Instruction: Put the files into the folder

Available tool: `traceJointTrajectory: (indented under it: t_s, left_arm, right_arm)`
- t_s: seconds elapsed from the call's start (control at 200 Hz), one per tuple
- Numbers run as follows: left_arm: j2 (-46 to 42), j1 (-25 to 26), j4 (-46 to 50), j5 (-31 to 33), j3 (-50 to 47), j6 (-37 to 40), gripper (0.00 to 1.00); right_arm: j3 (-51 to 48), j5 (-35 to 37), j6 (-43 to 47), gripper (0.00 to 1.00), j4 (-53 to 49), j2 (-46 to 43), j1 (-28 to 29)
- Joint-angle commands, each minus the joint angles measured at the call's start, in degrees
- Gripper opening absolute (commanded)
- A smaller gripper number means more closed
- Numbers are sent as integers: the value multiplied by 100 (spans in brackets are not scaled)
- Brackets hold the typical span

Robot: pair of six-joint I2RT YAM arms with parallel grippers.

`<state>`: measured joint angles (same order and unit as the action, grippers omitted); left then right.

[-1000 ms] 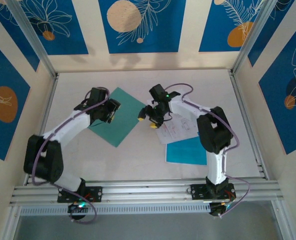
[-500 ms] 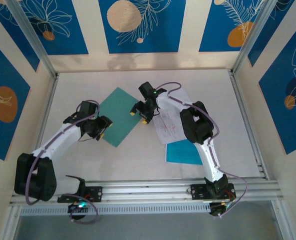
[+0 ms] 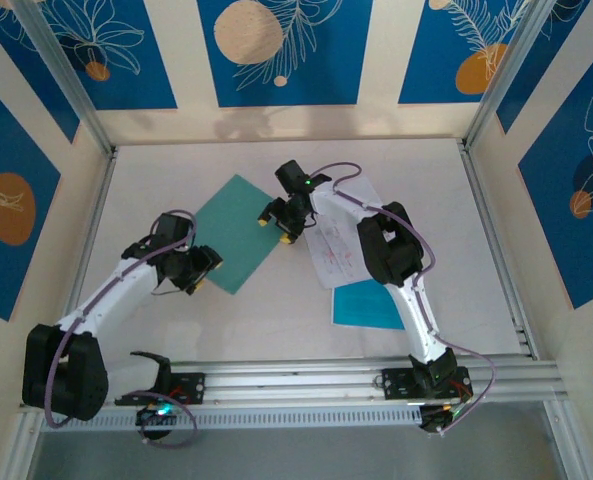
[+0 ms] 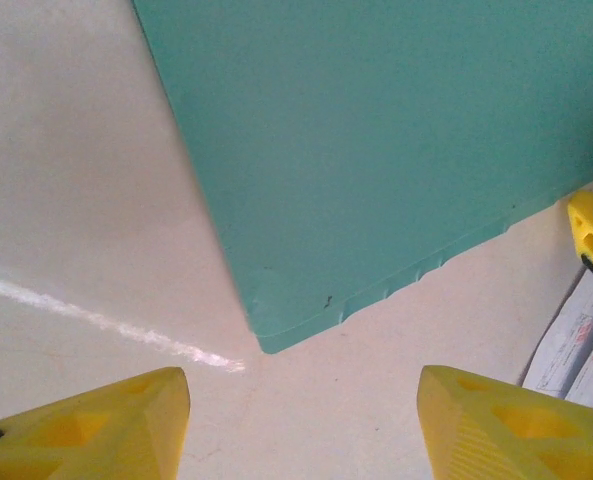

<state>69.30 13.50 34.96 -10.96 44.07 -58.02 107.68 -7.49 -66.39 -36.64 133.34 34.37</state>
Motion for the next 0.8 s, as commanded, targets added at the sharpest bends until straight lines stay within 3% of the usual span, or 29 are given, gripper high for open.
traceJointTrajectory:
  t_s: [0.0, 0.795]
  left_arm:
    - [-113, -44, 152, -82, -75, 112, 62]
    - [-77, -49, 11, -62, -241, 262, 62]
  right_arm:
    - [172, 3, -84, 67, -115, 212, -35]
    - [184, 312, 82, 65, -63, -87, 114]
